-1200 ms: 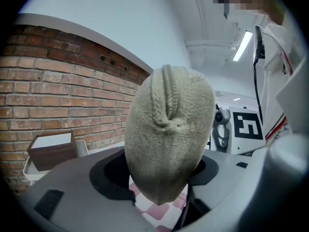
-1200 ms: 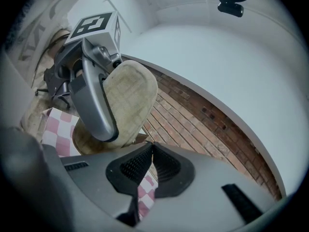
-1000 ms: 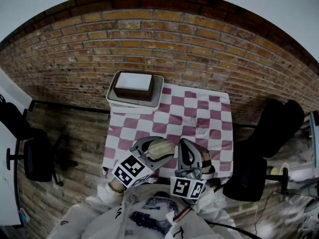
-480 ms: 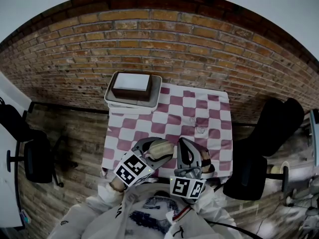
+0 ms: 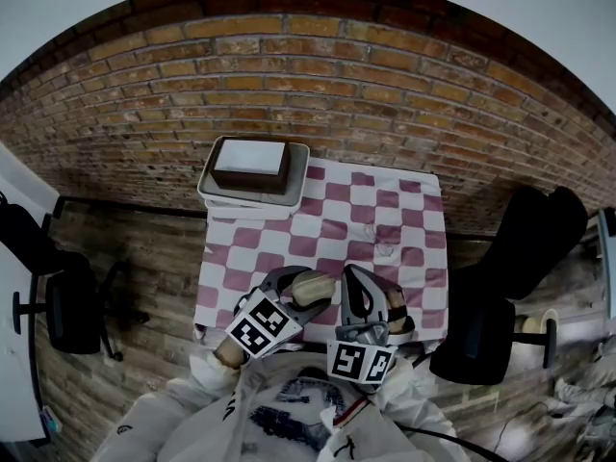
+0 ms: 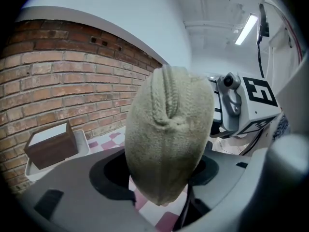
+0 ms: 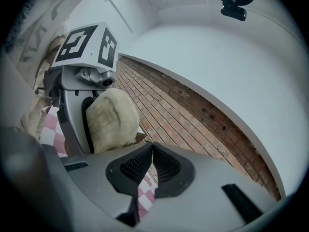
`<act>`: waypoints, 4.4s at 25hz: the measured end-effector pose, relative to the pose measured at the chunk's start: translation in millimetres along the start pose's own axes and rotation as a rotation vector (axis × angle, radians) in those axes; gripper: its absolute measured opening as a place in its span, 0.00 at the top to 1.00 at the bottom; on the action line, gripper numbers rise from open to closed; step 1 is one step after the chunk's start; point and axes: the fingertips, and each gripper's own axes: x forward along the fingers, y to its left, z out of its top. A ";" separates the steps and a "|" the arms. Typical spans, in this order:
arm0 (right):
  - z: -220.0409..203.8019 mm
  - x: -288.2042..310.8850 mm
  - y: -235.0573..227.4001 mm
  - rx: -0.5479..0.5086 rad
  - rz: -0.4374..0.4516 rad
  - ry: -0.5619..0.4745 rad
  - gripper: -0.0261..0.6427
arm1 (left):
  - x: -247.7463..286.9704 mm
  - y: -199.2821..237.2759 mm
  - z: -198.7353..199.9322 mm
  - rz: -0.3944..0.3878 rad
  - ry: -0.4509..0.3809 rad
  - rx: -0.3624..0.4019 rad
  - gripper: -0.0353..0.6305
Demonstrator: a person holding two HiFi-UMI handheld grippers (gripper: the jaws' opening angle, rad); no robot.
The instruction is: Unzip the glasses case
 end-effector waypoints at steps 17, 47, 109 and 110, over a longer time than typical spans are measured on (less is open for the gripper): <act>0.7 7.7 0.9 0.011 0.011 0.001 0.94 | 11.7 9.0 -15.5 -0.005 0.071 0.007 0.51; -7.8 -41.6 -36.2 0.554 0.641 -0.341 0.45 | 47.3 -11.3 5.1 0.105 0.138 0.107 0.51; -21.6 -114.5 -61.5 0.764 0.978 -0.589 0.59 | 17.3 -125.0 84.9 -0.279 -0.343 -0.008 0.46; -18.3 -112.8 -60.3 0.773 0.981 -0.593 0.59 | 13.7 -124.5 88.1 -0.288 -0.364 -0.019 0.46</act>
